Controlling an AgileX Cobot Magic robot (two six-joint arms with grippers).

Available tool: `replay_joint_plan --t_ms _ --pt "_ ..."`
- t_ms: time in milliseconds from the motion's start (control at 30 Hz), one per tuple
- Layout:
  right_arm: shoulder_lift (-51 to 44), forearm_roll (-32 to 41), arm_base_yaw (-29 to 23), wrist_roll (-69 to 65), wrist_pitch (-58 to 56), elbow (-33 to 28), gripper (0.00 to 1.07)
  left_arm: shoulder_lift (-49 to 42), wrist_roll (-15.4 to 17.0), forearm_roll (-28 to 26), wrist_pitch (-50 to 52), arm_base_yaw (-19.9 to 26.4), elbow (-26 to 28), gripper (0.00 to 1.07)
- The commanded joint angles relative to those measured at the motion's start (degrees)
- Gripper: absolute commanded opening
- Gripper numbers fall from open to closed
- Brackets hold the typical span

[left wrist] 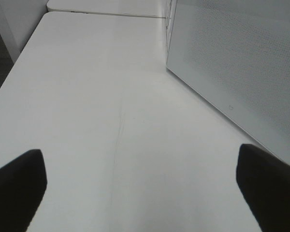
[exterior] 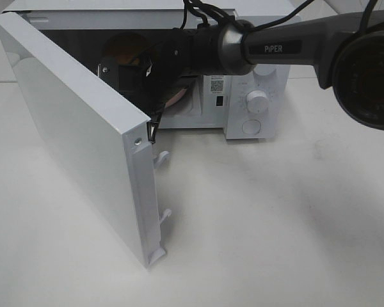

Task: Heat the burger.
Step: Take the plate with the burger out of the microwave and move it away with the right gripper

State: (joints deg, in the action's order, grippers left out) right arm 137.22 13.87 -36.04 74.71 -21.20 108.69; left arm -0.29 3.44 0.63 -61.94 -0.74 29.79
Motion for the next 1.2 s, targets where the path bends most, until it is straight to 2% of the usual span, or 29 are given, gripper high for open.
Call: replay_joint_plan --t_ms 33,200,500,700,733,1200 --pt "-1.5 -0.1 -0.3 0.5 -0.8 0.9 0.00 -1.0 0.1 -0.2 0.7 0.2 -0.1 1.01" --pt "-3.1 -0.5 -0.3 4.5 -4.9 0.7 0.00 -1.0 0.1 -0.2 0.7 0.2 -0.1 1.01" --pt "-7.0 1.4 -0.1 11.7 -3.7 -3.2 0.00 -1.0 0.1 -0.2 0.7 0.2 -0.1 1.01" --pt "-10.0 5.7 -0.1 21.9 -1.8 -8.3 0.00 -1.0 0.1 -0.2 0.7 0.2 -0.1 1.01" --pt "-11.4 6.1 -0.1 24.3 -0.1 -10.7 0.00 -1.0 0.1 -0.2 0.7 0.2 -0.1 1.01" --pt "-19.5 6.9 -0.1 28.9 1.6 -21.7 0.00 -1.0 0.1 -0.2 0.7 0.2 -0.1 1.01"
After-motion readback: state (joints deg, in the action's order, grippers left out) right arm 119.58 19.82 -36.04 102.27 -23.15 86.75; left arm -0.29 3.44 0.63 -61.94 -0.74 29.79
